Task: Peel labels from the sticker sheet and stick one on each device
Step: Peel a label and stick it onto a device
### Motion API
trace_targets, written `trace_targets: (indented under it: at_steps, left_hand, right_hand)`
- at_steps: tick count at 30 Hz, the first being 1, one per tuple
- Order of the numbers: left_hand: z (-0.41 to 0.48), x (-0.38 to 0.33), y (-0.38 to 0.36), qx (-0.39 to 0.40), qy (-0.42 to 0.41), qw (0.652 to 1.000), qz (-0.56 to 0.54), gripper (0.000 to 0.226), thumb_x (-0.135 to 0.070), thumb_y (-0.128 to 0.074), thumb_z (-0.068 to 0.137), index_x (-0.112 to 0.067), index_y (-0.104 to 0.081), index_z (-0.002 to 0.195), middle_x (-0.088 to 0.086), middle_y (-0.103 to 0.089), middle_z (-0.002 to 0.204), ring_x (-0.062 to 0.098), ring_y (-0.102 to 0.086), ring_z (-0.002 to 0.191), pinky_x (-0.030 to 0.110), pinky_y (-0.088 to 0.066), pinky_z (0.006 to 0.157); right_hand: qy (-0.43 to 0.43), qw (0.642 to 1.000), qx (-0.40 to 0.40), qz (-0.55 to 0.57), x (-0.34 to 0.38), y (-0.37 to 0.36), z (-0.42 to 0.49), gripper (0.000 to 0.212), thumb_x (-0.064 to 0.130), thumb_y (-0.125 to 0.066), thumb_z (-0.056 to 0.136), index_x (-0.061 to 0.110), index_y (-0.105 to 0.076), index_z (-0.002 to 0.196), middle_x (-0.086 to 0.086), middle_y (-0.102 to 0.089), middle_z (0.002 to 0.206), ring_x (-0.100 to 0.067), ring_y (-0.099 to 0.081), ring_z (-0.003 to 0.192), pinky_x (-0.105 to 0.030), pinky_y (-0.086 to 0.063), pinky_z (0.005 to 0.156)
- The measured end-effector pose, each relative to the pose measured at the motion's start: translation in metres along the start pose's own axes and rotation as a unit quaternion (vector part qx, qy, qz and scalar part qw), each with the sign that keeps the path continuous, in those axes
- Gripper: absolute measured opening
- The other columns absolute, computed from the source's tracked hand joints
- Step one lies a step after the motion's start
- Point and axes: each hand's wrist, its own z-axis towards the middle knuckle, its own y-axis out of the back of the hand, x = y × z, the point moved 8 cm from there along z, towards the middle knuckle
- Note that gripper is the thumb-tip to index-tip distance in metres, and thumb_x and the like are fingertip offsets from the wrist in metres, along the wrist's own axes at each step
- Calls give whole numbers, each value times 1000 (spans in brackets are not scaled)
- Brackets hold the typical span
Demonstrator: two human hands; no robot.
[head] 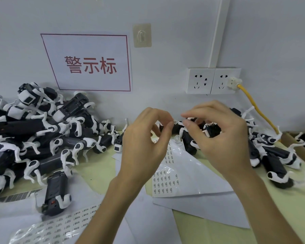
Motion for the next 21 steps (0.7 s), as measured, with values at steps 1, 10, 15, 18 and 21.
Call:
trace_targets:
  at_steps: [1, 10, 15, 18, 21]
  left_hand:
    - [-1, -1, -1, 3, -9, 1000, 16, 8, -16, -65, 94, -23, -64, 90, -11, -65, 89, 13, -61, 73, 34, -51, 65]
    - [-4, -5, -6, 20, -29, 998, 52, 4, -19, -62, 96, -21, -66, 96, -12, -64, 91, 11, -59, 73, 37, -50, 64]
    - [-4, 1, -8, 24, -20, 998, 59, 5, -26, -62, 95, -26, -67, 95, -14, -64, 89, 10, -60, 72, 33, -50, 64]
    - [-4, 36, -4, -3, 71, 997, 30, 12, -34, -60, 94, -32, -72, 93, -18, -68, 86, 7, -63, 71, 27, -48, 62]
    - [-15, 106, -1, 12, 212, 974, 78, 12, -29, -65, 95, -32, -72, 104, -16, -72, 96, 0, -63, 76, 28, -49, 69]
  right_hand:
    - [8, 1000, 7, -10, 2, -1, 0, 13, 7, -80, 85, 15, -79, 95, 3, -67, 93, -11, -63, 79, -13, -44, 79]
    - [19, 999, 10, -48, 4, -5, -1, 13, 6, -83, 79, 15, -75, 84, 3, -65, 87, -3, -59, 76, -8, -40, 77]
    - [26, 998, 34, -53, 2, -10, -3, 15, 2, -81, 80, 14, -72, 81, 5, -64, 87, -5, -59, 75, -14, -44, 75]
    - [22, 997, 36, -58, -1, -12, -4, 15, 1, -79, 81, 13, -71, 81, 6, -64, 85, -5, -59, 76, -14, -42, 77]
    - [-20, 999, 31, -25, -11, -9, -4, 16, 4, -80, 82, 16, -71, 82, 6, -65, 87, -11, -62, 76, -10, -40, 75]
